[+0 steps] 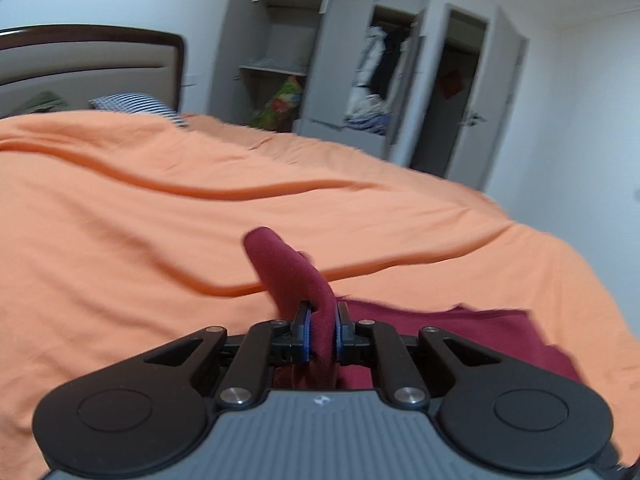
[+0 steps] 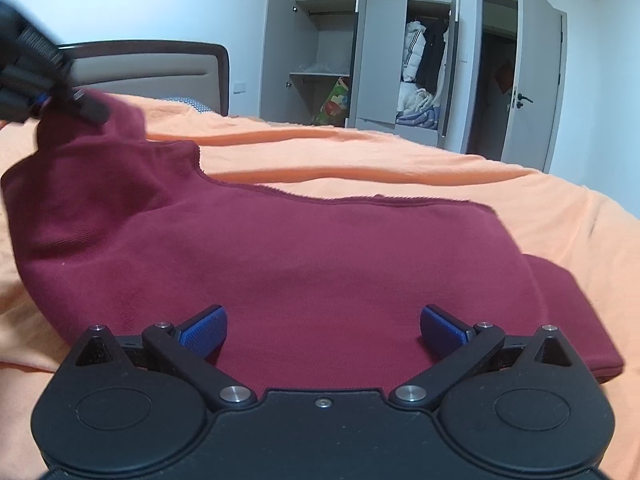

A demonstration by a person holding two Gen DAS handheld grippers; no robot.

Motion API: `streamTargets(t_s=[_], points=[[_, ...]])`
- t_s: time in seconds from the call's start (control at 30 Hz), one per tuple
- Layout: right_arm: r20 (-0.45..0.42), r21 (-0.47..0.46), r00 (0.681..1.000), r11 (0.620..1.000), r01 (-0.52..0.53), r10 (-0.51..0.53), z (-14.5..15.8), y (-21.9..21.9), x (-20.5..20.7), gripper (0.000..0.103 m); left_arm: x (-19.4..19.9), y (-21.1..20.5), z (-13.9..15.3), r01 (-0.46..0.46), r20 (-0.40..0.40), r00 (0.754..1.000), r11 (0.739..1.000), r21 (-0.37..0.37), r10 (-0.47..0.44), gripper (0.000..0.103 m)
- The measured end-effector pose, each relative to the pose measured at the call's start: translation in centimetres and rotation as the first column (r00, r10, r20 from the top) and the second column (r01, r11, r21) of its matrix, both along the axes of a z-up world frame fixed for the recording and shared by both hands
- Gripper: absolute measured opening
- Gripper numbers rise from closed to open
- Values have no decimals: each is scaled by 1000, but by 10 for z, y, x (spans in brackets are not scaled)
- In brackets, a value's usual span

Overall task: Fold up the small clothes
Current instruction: 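Lift the shirt edge with the left gripper and fold it over, release, then move the right gripper to the shirt's folded end and close on it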

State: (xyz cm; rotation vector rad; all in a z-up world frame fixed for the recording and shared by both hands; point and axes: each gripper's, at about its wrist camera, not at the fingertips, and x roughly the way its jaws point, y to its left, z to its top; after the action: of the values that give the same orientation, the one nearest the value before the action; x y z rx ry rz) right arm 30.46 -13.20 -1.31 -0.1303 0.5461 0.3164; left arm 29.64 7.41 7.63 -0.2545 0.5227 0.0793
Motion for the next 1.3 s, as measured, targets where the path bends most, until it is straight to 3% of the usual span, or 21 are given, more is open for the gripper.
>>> streamTargets(t_s=[0.23, 0.47, 0.67, 0.87, 1.0, 1.1, 1.13, 1.2, 1.3], points=[[15, 11, 999, 999, 52, -52, 10, -43, -17, 103, 26, -84, 20, 209, 55, 977, 978, -13, -208, 10], [11, -23, 992, 992, 127, -127, 9, -97, -42, 103, 46, -176, -3, 414, 24, 910, 908, -60, -414, 10], [-17, -52, 984, 983, 176, -177, 1, -125, -58, 103, 53, -214, -43, 461, -78, 883, 886, -51, -464, 10], [-50, -23, 977, 978, 206, -207, -6, -138, -60, 103, 51, -207, -47, 456, -97, 880, 884, -100, -465, 17], [-45, -5, 977, 978, 208, -208, -8, -139, -61, 103, 48, -201, -39, 460, -71, 878, 876, -145, -473, 63], [-39, 2, 976, 977, 213, -213, -7, -139, -68, 103, 41, -197, -34, 458, -52, 882, 877, -142, -469, 74], [-37, 5, 976, 976, 217, -216, -6, -139, -67, 103, 38, -193, -32, 452, -46, 886, 880, -147, -462, 83], [-33, 15, 974, 975, 223, -223, -5, -141, -71, 103, 32, -185, -28, 416, -30, 905, 897, -151, -425, 96], [-31, 40, 974, 973, 226, -225, -2, -143, -72, 103, 24, -166, -22, 344, -16, 937, 929, -138, -349, 103]])
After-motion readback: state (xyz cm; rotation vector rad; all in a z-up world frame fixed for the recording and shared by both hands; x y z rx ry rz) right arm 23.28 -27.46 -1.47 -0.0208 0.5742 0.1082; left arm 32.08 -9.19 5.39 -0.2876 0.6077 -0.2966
